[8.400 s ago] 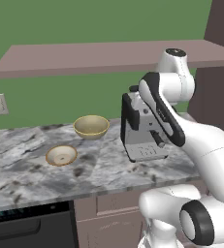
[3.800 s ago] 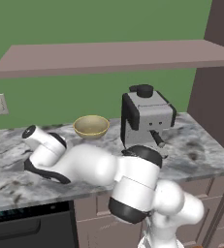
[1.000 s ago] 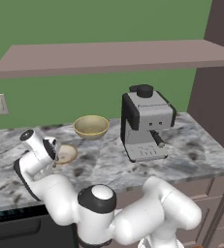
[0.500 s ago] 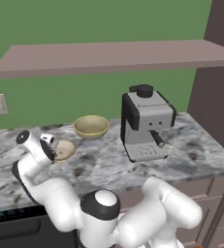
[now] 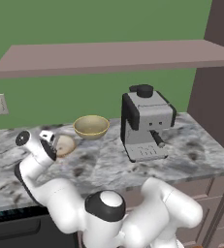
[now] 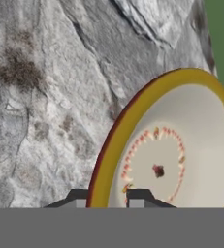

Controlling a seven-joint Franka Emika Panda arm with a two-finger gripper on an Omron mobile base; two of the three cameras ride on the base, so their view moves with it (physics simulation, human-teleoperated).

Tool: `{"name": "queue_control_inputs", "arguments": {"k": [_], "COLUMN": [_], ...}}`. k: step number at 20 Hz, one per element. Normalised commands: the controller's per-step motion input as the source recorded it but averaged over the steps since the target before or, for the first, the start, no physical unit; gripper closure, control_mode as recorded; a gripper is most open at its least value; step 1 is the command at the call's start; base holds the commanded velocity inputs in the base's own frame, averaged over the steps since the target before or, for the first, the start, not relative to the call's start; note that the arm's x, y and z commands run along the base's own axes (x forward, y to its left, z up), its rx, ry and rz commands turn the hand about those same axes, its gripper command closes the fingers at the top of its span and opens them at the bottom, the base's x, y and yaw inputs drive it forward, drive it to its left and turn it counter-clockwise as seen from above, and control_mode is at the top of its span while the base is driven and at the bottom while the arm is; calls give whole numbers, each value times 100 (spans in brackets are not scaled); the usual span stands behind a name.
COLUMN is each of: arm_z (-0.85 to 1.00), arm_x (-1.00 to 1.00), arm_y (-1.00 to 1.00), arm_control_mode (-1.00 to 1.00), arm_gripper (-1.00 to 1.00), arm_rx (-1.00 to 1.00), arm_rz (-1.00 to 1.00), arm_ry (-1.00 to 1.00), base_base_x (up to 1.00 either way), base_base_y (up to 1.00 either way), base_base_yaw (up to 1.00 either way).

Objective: Pick up the bowls on the counter and stack them on top of one another in the open cabinet. Place the smaller bowl on top of the larger bowl.

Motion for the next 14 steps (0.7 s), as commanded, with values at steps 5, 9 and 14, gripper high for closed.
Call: {"name": "queue_control_inputs", "arguments": {"k": [5,9,14], "arm_z": [26,25,27], "arm_x": [4,1,1], "arm_y": [-12,-14,-14], "arm_control_mode": [-100,-100,-100], "arm_gripper": [100,100,100], "arm_rx": [0,0,0], "arm_rz": [0,0,0], "arm_ry": [-8,-8,-9], "base_base_x": [0,0,0], "base_base_y": [0,0,0], "base_base_yaw": [0,0,0]}}
